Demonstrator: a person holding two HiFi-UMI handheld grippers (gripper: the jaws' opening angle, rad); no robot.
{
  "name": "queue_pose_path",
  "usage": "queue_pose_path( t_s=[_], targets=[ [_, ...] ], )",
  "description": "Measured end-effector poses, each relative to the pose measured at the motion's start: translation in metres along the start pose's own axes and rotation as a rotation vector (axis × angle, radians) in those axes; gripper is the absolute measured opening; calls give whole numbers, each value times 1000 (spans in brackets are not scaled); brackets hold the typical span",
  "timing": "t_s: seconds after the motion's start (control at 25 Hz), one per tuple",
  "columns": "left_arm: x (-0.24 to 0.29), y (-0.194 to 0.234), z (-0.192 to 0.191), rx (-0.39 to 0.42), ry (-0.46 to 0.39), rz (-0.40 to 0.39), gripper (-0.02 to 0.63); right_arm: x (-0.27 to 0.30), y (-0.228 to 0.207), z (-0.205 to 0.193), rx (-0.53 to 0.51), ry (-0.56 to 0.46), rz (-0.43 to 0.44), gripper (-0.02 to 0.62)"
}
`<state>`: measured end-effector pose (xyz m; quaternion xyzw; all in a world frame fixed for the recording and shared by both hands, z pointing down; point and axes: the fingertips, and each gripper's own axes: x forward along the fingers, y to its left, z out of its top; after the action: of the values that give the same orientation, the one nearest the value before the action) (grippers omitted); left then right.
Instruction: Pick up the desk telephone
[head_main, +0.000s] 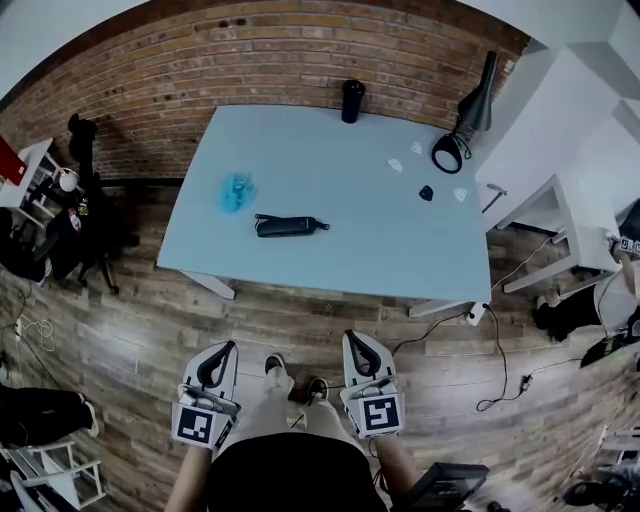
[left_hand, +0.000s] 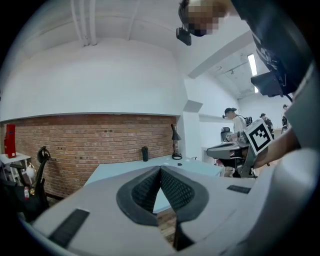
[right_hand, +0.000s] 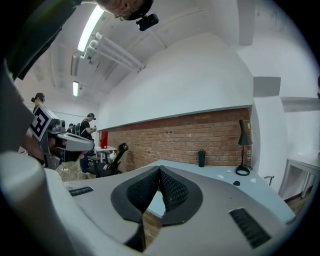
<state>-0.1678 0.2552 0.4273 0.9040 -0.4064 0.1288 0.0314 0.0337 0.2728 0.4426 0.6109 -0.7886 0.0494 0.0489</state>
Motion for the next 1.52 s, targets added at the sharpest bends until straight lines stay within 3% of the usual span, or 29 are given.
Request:
queue_pose_path(
  t_s=[0.2,0.56,0.76,1.04,1.28,1.52],
  targets=[
    [34,36,-8,-1,-32,-20,15,37,-1,3,-35,1,-21,11],
    [104,89,15,35,-88,-161,15,110,1,42,-111,27,-64,11],
    [119,121,9,22,-80,-199,15,144,19,47,-148,29,-26,11],
    [142,149,-13,-15,-26,-180,15,175,14,30,-103,122,5,11],
    [188,154,-12,12,24,-149,15,214,-26,15,-71,124,35,11],
    [243,156,12,17,57,-94,15,264,-78,10,-21,89,111,11]
  ],
)
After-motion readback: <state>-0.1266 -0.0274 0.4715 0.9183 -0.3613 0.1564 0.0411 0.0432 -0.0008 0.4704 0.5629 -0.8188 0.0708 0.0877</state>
